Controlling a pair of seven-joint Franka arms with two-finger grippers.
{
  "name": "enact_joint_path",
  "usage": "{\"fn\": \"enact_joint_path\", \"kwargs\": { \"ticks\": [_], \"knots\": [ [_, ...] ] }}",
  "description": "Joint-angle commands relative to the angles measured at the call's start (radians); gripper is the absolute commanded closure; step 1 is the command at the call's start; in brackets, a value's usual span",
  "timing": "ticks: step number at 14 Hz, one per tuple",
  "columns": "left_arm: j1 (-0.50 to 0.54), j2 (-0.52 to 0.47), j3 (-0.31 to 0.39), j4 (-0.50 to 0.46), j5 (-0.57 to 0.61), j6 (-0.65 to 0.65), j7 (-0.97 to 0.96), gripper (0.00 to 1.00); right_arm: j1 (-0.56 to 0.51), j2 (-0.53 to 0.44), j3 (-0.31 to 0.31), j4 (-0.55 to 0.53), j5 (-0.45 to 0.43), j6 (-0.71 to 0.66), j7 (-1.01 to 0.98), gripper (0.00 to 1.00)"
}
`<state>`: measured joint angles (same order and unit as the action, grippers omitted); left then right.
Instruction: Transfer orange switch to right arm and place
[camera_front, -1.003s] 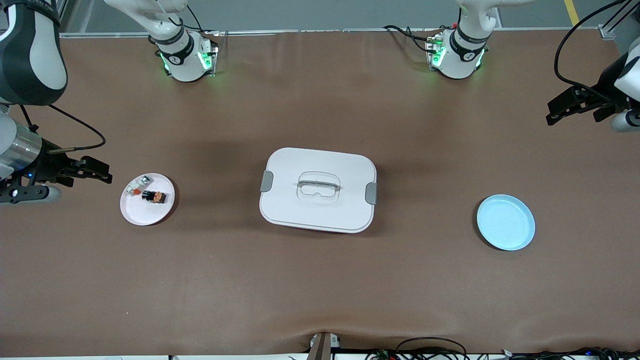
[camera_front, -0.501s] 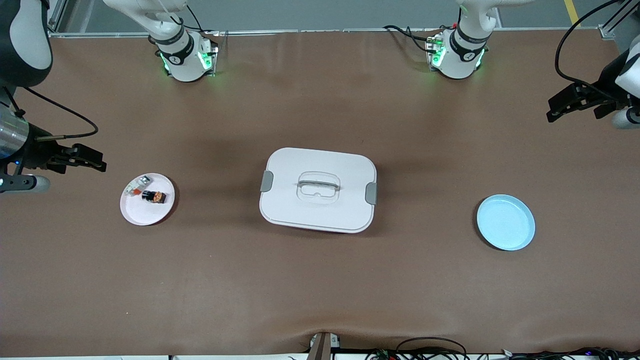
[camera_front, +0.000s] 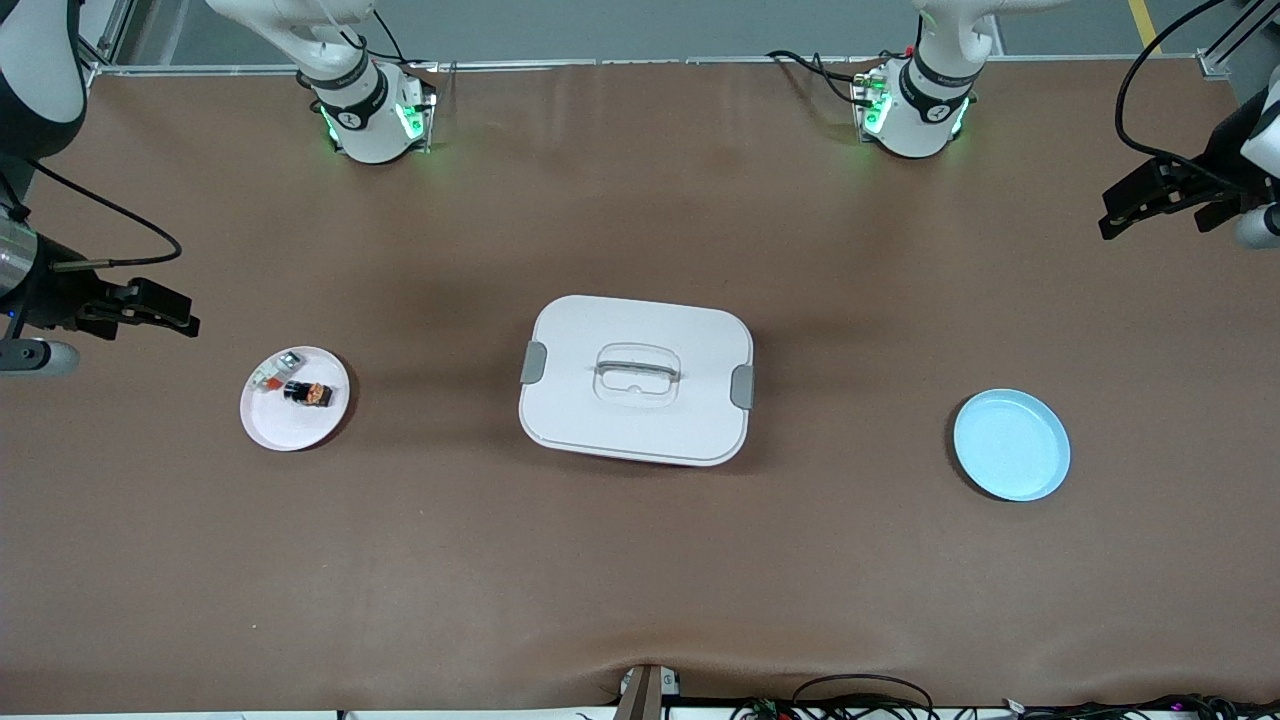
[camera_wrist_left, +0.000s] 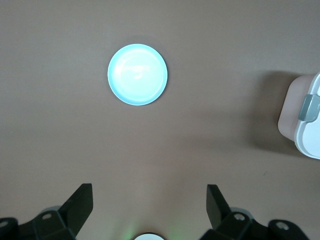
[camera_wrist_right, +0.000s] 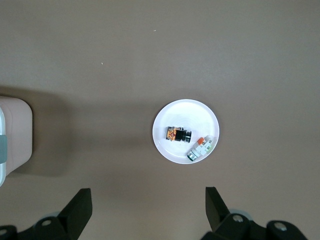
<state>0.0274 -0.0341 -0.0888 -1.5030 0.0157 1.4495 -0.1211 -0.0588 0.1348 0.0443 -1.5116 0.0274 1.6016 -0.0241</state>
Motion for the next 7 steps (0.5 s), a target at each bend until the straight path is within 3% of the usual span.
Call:
{"fn": "enact_joint_path", "kwargs": {
  "ticks": [1,7],
  "knots": [
    [0.006,0.002,0.000,0.021,0.001,-0.012,0.018,0.00,-0.001,-0.021,-0.006,-0.002,0.006,-0.012,0.015,0.00],
    [0.006,0.002,0.006,0.035,0.003,-0.015,0.017,0.00,0.002,-0.054,-0.003,-0.012,0.003,-0.022,0.090,0.00]
  ]
}}
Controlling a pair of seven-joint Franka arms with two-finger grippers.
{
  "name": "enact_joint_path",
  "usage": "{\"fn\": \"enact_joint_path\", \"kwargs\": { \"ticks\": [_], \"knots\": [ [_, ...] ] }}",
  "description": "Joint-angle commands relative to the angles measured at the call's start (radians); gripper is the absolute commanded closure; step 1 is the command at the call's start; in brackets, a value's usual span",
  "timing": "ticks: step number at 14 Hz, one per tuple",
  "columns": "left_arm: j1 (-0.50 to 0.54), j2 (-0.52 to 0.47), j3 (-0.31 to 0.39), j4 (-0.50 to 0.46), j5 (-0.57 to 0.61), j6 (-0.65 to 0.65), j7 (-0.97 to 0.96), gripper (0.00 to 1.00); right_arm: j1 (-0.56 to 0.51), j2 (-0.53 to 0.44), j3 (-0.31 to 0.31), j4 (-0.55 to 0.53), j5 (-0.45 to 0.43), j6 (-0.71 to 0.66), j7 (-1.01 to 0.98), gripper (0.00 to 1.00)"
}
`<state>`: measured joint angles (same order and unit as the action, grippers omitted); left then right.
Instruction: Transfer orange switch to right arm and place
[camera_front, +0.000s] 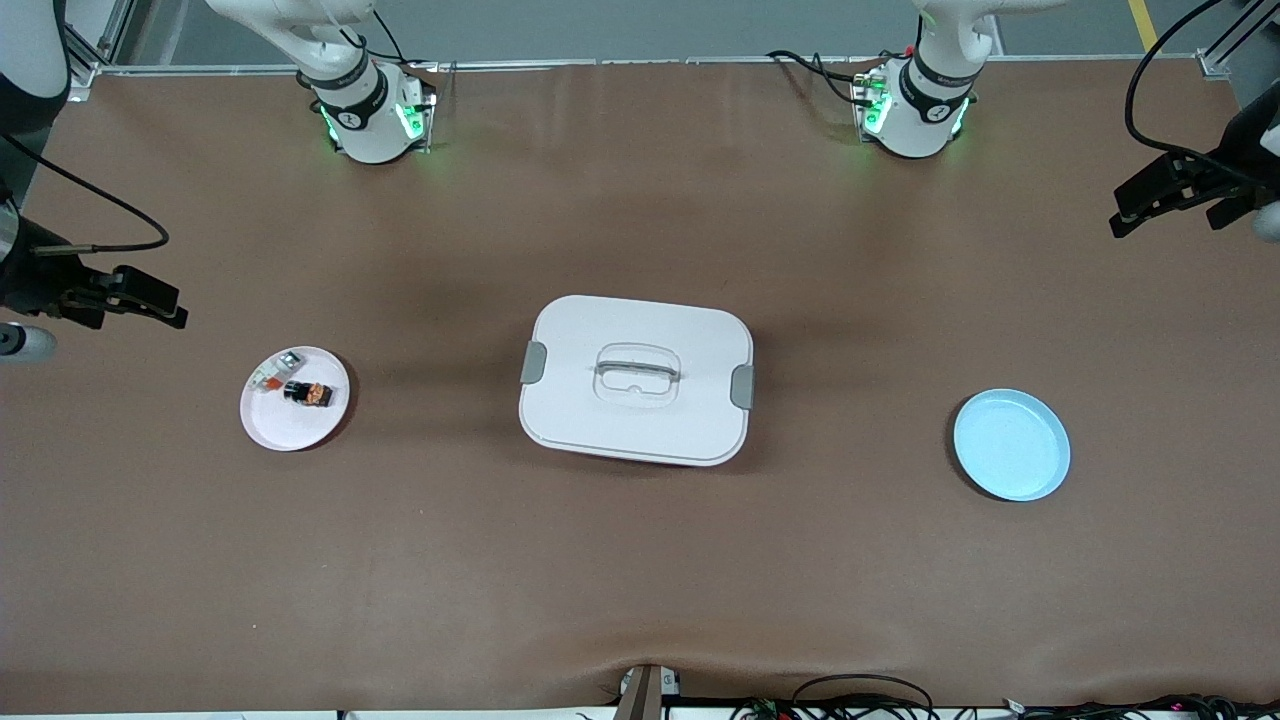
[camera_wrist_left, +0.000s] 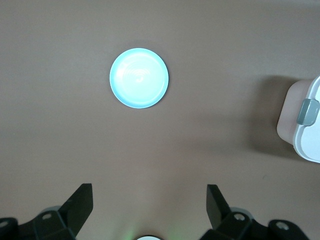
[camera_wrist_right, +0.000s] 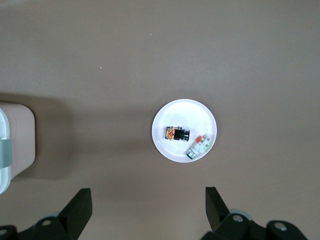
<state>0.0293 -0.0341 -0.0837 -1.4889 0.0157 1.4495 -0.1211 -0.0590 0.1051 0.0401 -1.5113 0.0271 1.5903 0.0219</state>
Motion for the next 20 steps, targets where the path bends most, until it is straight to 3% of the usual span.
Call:
{"fn": "enact_joint_path", "kwargs": {
  "ticks": [1,9,20],
  "knots": [
    [0.004,0.003,0.001,0.021,0.003,-0.015,0.017,0.00,0.004,-0.025,0.001,-0.012,0.004,-0.009,0.044,0.00],
    [0.017,0.005,0.004,0.012,-0.003,-0.009,0.020,0.00,-0.018,-0.103,0.000,-0.098,0.014,0.059,0.044,0.00],
    [0.011,-0.009,-0.034,-0.011,-0.010,-0.009,0.018,0.00,-0.018,-0.122,0.001,-0.081,0.017,0.039,0.061,0.00]
  ]
}}
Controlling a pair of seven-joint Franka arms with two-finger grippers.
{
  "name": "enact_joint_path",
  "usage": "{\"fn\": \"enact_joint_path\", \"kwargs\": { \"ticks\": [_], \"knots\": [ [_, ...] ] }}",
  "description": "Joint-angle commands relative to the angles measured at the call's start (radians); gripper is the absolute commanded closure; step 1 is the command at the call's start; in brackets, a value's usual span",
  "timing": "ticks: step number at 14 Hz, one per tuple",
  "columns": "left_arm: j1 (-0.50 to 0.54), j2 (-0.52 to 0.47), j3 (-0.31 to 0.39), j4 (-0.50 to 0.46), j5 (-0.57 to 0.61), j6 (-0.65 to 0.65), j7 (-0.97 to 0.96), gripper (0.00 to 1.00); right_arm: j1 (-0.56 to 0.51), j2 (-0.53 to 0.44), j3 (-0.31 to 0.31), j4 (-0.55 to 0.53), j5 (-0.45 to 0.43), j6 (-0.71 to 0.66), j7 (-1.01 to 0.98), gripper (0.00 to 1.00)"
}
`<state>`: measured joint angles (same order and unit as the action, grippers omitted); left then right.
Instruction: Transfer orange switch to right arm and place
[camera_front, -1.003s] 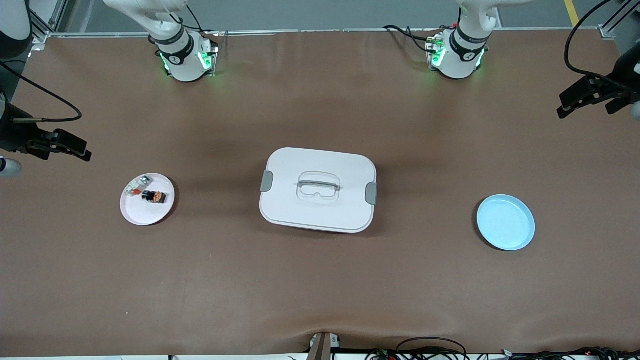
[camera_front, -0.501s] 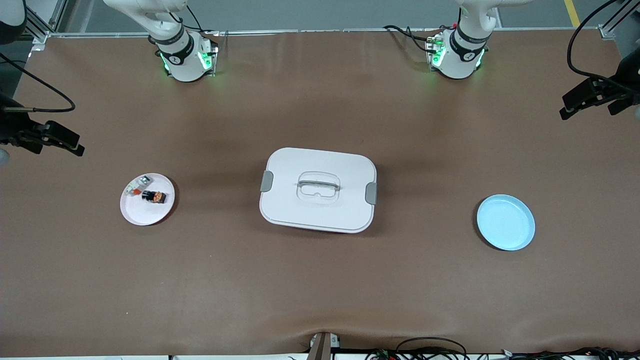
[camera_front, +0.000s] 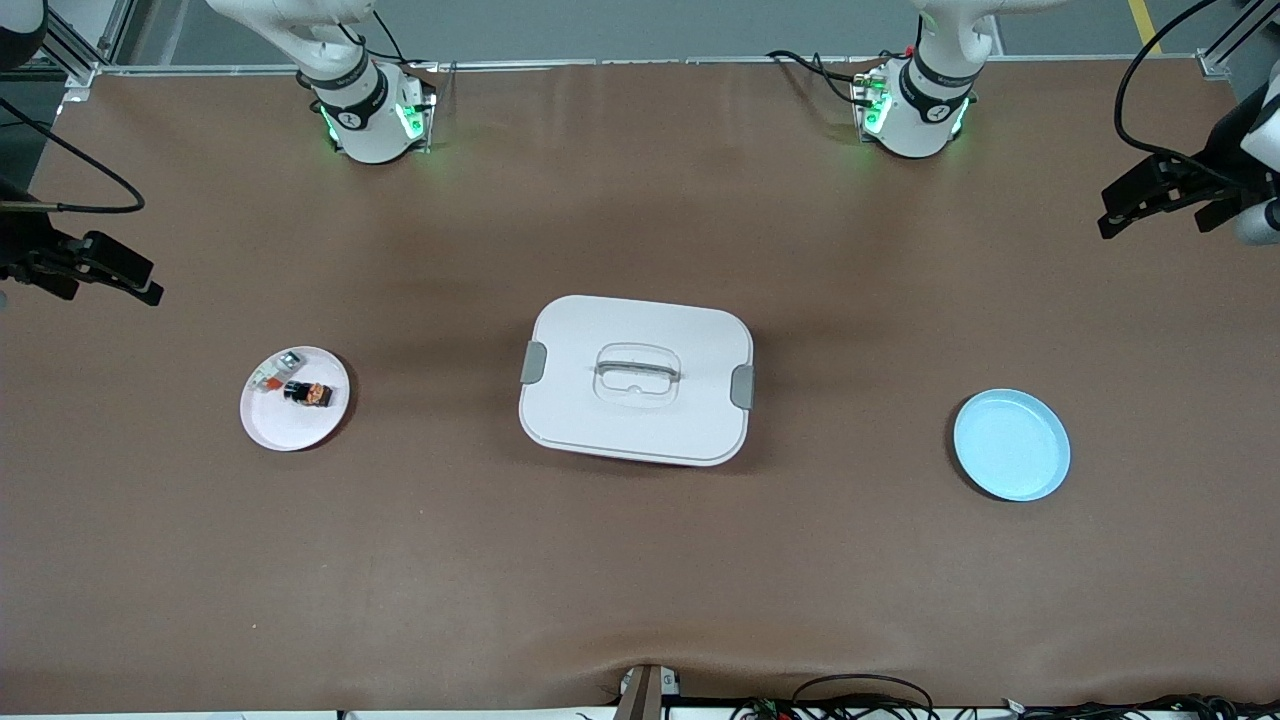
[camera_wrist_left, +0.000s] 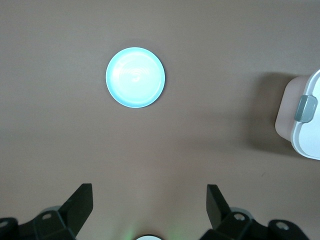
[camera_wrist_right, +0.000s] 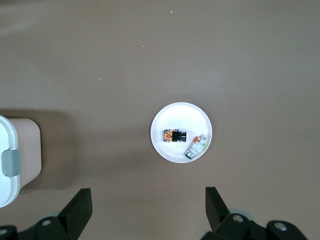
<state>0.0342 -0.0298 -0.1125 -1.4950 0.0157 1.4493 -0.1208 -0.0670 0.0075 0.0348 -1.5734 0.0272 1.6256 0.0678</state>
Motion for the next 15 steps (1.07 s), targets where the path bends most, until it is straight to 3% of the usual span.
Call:
{"fn": "enact_joint_path", "kwargs": {
  "ticks": [1,15],
  "knots": [
    [0.004,-0.012,-0.006,-0.001,-0.010,-0.009,0.018,0.00,-0.010,-0.023,0.007,-0.019,0.017,0.007,0.014,0.00],
    [0.013,-0.002,0.007,0.018,-0.002,-0.010,0.018,0.00,-0.005,-0.018,0.008,-0.019,0.019,0.025,0.012,0.00]
  ]
}}
